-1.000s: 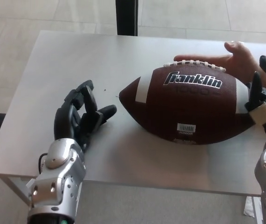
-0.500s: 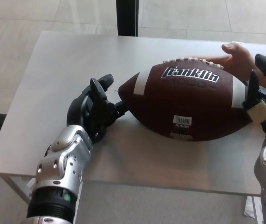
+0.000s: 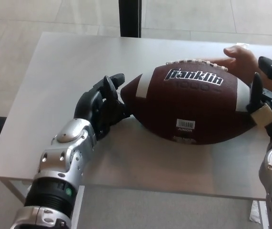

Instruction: The robot uses both its hands to grab the left and right ends of a football kept in the middle of the desk infront of it, lifts it up and places it in the palm of a person

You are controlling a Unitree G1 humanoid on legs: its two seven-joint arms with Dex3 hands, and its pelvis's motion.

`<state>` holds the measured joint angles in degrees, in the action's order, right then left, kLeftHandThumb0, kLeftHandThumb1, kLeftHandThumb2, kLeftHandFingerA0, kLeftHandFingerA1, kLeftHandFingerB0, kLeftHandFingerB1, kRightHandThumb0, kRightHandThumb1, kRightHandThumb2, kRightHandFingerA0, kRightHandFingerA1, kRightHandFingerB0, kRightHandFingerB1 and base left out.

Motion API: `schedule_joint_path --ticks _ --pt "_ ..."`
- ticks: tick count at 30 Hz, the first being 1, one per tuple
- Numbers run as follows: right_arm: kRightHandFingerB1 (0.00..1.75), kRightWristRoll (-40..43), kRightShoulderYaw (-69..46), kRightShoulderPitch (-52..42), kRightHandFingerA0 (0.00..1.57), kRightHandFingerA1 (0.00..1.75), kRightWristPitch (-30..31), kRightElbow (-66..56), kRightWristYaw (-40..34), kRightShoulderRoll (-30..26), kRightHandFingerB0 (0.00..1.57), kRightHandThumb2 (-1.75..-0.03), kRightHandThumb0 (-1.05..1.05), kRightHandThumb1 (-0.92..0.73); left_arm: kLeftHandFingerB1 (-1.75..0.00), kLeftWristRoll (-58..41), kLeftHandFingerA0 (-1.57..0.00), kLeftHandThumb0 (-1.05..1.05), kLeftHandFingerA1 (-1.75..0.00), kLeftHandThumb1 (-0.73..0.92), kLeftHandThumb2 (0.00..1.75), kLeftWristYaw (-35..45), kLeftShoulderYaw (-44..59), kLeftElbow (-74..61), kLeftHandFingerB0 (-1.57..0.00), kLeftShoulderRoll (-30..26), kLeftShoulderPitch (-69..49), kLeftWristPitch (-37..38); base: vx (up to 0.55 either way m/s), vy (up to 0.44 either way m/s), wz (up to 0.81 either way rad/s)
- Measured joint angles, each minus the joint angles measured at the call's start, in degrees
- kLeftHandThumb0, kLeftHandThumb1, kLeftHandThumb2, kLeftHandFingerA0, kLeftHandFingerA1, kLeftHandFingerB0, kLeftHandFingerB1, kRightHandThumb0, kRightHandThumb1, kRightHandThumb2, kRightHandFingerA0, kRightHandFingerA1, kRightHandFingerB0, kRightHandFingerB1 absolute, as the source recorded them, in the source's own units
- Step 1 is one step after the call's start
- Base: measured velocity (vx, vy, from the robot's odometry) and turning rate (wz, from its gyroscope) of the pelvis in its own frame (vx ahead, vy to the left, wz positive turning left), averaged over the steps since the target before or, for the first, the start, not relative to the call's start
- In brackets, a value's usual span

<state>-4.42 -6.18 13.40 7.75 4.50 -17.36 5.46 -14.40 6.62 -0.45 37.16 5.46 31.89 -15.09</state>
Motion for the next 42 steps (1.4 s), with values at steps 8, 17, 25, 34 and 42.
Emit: schedule_joint_path --ticks 8,17,25,34,42 --pt "0.38 0.2 -0.2 0.1 0.67 0.49 -0.1 0.2 0.2 -0.4 0.50 -0.65 -0.80 -0.80 -0.44 5.0 -0.51 -1.05 -0.72 0.88 1.30 2.1 -10.4 3.1 -0.16 -5.1 4.3 0.9 0.00 0.000 0.00" --pt "0.36 0.7 -0.5 1.3 0.66 0.49 -1.7 1.8 0.8 -0.6 0.46 -0.65 -0.78 -0.83 -0.42 3.4 -0.49 -1.05 -0.73 0.87 1.25 2.4 -1.5 5.8 -0.14 0.4 5.2 -0.5 0.00 0.000 0.00" --pt "0.42 0.6 0.1 1.2 0.65 0.56 -1.9 0.6 0.8 -0.6 0.40 -0.84 -0.90 -0.67 -0.40 0.5 -0.56 -1.04 -0.83 0.92 0.86 -0.3 8.7 5.7 -0.24 6.8 2.6 2.3 0.00 0.000 0.00" --pt "0.49 0.5 2.1 0.8 0.62 0.64 -3.0 0.6 0.8 0.5 0.42 -1.07 -0.92 -0.67 -0.39 -2.6 -0.55 -0.75 -0.78 0.89 0.67 -1.6 13.3 5.8 -0.21 9.9 -0.5 8.3 0.00 0.000 0.00" --pt "0.48 0.5 3.9 -0.1 0.55 0.66 -4.6 0.9 0.8 1.3 0.32 -1.09 -0.80 -0.67 -0.38 -4.7 -0.53 -0.99 -0.77 0.92 0.88 -2.6 14.6 7.1 -0.17 10.0 -0.6 10.6 0.00 0.000 0.00"
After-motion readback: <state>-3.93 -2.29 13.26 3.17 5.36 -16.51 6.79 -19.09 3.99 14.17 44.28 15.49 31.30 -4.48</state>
